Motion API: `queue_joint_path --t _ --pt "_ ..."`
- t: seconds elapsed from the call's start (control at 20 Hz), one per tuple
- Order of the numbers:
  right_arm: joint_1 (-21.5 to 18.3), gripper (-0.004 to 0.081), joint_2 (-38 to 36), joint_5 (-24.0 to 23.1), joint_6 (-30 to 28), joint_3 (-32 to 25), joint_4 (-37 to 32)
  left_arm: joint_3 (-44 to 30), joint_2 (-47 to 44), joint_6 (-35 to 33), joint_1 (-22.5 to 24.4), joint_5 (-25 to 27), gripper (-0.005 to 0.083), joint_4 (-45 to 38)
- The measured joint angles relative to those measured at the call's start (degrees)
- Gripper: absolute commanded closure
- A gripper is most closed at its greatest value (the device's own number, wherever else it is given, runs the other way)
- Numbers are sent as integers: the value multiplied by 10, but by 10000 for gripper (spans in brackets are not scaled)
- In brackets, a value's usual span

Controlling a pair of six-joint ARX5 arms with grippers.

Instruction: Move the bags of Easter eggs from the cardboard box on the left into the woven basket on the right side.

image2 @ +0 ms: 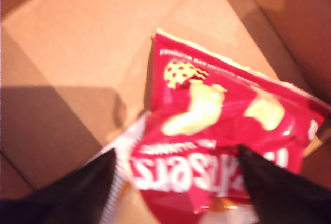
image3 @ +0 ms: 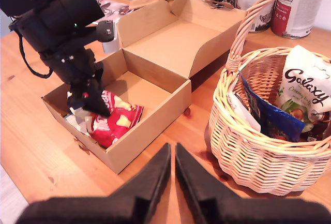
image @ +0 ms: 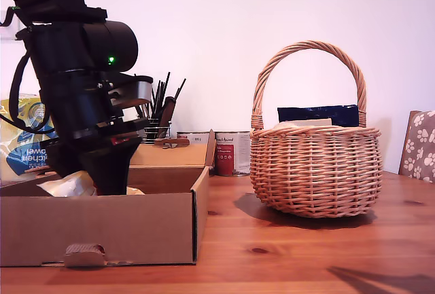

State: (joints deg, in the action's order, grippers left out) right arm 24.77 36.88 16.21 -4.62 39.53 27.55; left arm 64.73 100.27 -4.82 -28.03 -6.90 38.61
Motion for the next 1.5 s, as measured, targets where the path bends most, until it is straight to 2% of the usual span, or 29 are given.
queue_joint_path --t 0.2,0.4,0.75,0.9,1.05,1.2,1.35,1.5 --pt "0 780 0 0 0 0 3 17 0 -10 0 1 653 0" --pt "0 780 0 -5 0 0 3 21 -29 -16 1 -18 653 -36" --pt "0 780 -37 -74 1 0 -10 23 -173 -30 1 -87 653 -118" --pt "0 780 -66 -97 1 0 -10 23 -191 -31 1 -94 653 -134" --pt "0 780 -91 -127 1 0 -8 23 -191 -31 1 -134 653 -154" --pt "0 780 -112 -155 2 0 16 23 -191 -27 -26 -162 653 -219" --pt "0 780 -129 -167 8 0 30 23 -191 -17 -64 -155 696 -278" --pt "0 780 -135 -167 16 0 30 26 -181 -26 -74 -108 699 -260"
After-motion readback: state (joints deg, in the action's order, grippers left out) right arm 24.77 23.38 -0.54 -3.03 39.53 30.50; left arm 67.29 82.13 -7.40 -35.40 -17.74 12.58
